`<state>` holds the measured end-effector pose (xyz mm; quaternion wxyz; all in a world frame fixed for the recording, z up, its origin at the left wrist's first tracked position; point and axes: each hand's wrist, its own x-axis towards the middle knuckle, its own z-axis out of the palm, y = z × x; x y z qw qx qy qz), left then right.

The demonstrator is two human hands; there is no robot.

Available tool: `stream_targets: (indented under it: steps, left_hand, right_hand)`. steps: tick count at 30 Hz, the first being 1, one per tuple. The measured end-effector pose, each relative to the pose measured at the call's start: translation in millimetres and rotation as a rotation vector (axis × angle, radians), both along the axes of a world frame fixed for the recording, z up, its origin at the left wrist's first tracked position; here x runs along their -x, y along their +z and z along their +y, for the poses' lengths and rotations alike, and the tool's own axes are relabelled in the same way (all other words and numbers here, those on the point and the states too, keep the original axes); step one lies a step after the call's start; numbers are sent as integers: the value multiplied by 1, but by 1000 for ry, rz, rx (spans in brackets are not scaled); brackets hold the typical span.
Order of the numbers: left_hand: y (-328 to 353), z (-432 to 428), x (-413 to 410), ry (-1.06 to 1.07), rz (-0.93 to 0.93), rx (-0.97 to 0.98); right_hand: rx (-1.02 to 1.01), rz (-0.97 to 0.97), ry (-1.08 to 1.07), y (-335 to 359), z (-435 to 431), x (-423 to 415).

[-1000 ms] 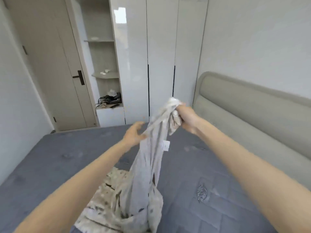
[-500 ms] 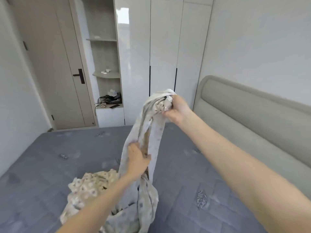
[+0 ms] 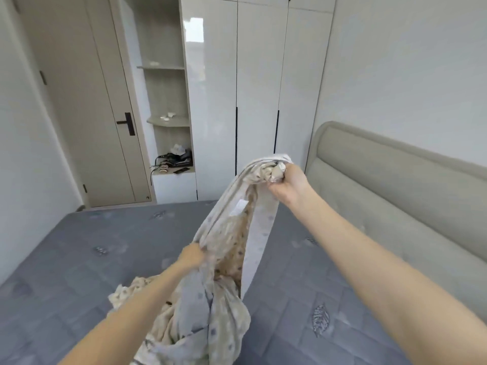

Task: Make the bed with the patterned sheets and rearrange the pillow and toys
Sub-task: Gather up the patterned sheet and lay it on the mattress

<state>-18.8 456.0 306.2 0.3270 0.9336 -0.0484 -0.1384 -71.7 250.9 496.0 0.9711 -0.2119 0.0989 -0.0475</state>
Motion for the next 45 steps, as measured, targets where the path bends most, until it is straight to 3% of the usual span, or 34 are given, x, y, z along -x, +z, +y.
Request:
stream_targets:
  steps: [3,7,10,13,17,19,22,25,27,29,32,35,38,41,45]
  left_hand:
    - [66,3,-14,2,-302,104]
    - [182,-19,-16,-198,-521,279]
    - [224,-41,-2,-326,-512,364]
    - [231,-56,2,-381,-462,415]
    - [224,-61,8,-427,-480,449]
    - [220,-49,1,-360,-524,461]
    - [206,-21,-13,-258,-601,342]
    - [180,-11,-16,-252,-572,140]
    - [159,-17,-16,-280,-639,17]
    - [138,-19,-15,-213,-667,59]
    - [105,-8,-16,-53,-554,73]
    - [72,8,-17,31,-317,-92]
    - [43,14,-10,70,14,-120]
    - [32,16,-5,165,203,10]
    - [61,18,-20,302,136,360]
  right_hand:
    - [271,75,-5,-26,-7,-5]
    - [778,83,266,-57,-4,-1]
    - [1145,-4,361,-65,3,-1]
    - [1510,-41,277,-65,11,-1]
    - [1587,-93,200,-60,20,2]
    - [1498,-22,98,-57,13,0]
    - [1008,55,-183,-37,-9,-5]
    - [385,-87,-121,-4,-13,-1]
    - [206,-150,-54,12,1,4]
    - [100,-148,-47,21,11,11]
    - [-69,-148,-58,26,12,21]
    - [-91,-144,-89,28,10,26]
    - [-136,-140,-111,26,9,28]
    - [-172,-136,-104,16,8,25]
    - [-100,-117,-112,2,6,18]
